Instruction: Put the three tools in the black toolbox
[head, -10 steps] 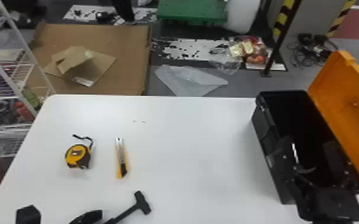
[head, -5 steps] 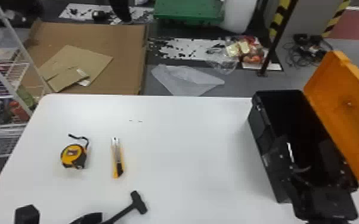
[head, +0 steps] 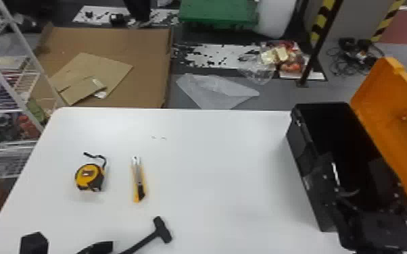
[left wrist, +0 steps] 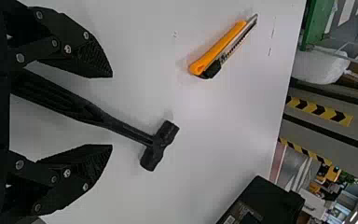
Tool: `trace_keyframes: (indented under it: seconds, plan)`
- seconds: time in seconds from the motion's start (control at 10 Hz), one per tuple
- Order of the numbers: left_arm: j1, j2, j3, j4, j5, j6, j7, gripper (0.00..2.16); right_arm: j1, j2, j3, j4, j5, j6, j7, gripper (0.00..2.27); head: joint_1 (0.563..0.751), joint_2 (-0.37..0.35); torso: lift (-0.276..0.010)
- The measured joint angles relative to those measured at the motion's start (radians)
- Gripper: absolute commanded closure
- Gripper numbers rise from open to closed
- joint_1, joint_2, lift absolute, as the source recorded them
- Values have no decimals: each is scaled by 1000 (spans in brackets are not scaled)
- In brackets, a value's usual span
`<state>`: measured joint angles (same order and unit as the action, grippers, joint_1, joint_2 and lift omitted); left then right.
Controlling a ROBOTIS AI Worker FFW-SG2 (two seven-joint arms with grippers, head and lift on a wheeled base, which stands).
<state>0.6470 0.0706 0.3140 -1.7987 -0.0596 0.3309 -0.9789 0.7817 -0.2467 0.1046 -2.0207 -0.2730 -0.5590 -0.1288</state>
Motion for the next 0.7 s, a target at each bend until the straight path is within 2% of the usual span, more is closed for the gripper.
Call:
trace_keyframes:
  seconds: [0.4, 0.7]
  plan:
    - [-7, 1, -15, -27, -18, 81, -58, 417, -1, 2, 0, 1, 0, 0, 0, 83, 695, -38, -55]
    - [8, -1, -50, -30, -20, 98, -43, 417, -10, 3, 3, 1, 0, 0, 0, 76, 695, -68, -55]
